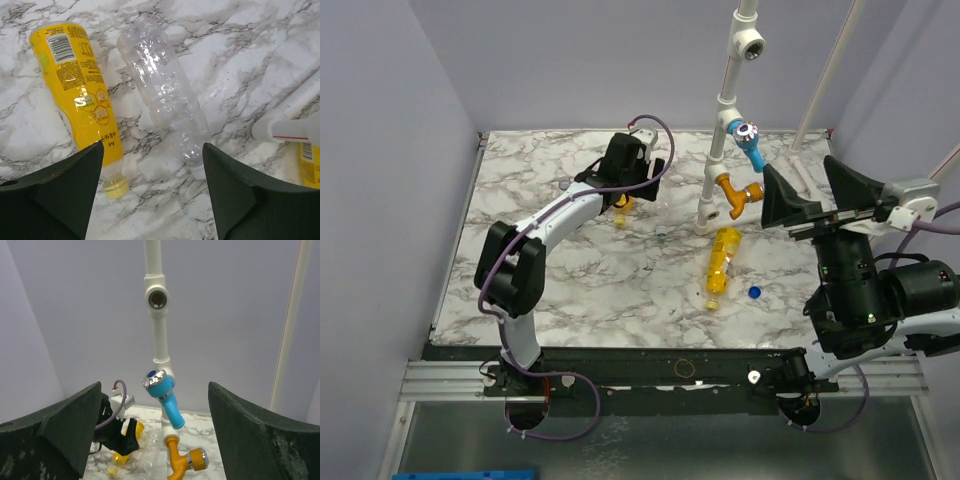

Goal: Unscrew the bottle caps
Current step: Pick up the plastic bottle at the center of the board.

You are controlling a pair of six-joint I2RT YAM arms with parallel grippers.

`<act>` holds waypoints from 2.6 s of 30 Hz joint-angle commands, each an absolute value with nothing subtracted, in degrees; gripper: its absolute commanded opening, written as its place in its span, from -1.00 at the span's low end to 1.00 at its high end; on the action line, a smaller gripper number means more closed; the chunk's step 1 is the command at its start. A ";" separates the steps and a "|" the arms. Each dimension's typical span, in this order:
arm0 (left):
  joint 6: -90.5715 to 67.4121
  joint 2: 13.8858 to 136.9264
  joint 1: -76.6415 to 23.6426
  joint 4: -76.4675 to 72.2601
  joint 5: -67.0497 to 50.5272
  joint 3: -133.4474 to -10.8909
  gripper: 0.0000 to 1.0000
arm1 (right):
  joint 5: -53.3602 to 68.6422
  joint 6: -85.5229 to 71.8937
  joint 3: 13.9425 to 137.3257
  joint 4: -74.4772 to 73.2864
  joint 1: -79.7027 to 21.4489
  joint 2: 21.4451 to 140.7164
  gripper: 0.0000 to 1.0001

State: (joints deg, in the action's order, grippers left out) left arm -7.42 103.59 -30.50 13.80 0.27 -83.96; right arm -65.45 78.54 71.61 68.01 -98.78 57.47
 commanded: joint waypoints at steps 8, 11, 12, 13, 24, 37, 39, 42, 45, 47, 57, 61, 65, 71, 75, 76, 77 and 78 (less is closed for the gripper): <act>-6.36 115.69 -28.30 14.17 11.08 -94.52 0.41 | -60.90 73.65 75.19 57.07 -98.88 52.32 0.78; -5.72 117.33 -28.15 12.69 13.69 -95.18 0.38 | -61.43 73.79 74.56 56.93 -98.92 51.83 0.78; -5.63 117.80 -28.13 12.29 14.29 -95.14 0.38 | -61.72 73.66 74.24 56.73 -98.93 51.57 0.78; -5.59 118.35 -28.04 11.81 14.79 -94.94 0.38 | -62.05 73.43 73.96 56.40 -98.90 51.24 0.78; -4.87 125.32 -26.63 10.03 16.13 -95.96 0.38 | -64.41 68.68 70.58 52.09 -98.88 48.02 0.78; -5.12 124.29 -25.62 9.58 11.87 -90.14 0.05 | -64.37 61.82 72.32 43.44 -98.88 48.35 0.77; -5.34 122.38 -25.74 9.64 10.40 -88.68 -0.09 | -64.12 60.68 72.20 42.08 -98.94 48.23 0.77; -5.62 119.17 -26.25 9.85 9.17 -87.55 -0.20 | -63.81 59.68 72.03 41.29 -98.89 48.09 0.77; -6.33 115.06 -26.87 11.50 7.76 -87.90 -0.28 | -63.50 57.52 72.58 38.53 -98.88 48.32 0.76; -7.11 111.54 -27.49 12.77 6.73 -88.25 -0.31 | -63.30 56.46 72.99 37.51 -98.92 48.71 0.76; -13.90 89.14 -29.39 24.23 -3.59 -92.37 -0.44 | -59.91 50.74 75.69 32.60 -98.90 52.68 0.88; -18.45 80.08 -27.30 23.99 -7.87 -95.01 -0.54 | -57.59 49.67 77.34 32.52 -98.88 56.21 0.96; -24.61 73.22 -25.67 21.45 -11.31 -97.56 -0.60 | -54.64 49.70 79.84 32.62 -98.90 61.74 1.00; -24.37 64.89 -25.57 11.69 -12.81 -97.36 -0.63 | -48.49 35.72 86.27 20.32 -93.75 68.80 1.00; -24.73 62.44 -25.55 8.67 -11.84 -96.59 -0.65 | -30.32 8.47 95.63 -4.67 -75.35 74.59 1.00; -24.80 61.92 -25.58 8.35 -11.28 -95.85 -0.66 | -29.05 9.11 96.09 -4.01 -74.65 75.65 1.00; -24.48 61.40 -25.58 8.31 -9.84 -95.22 -0.69 | -27.62 9.95 96.68 -3.39 -74.56 76.40 1.00; -24.56 61.12 -25.57 8.92 -7.23 -94.85 -0.72 | -25.53 10.42 97.49 -3.19 -74.35 77.05 1.00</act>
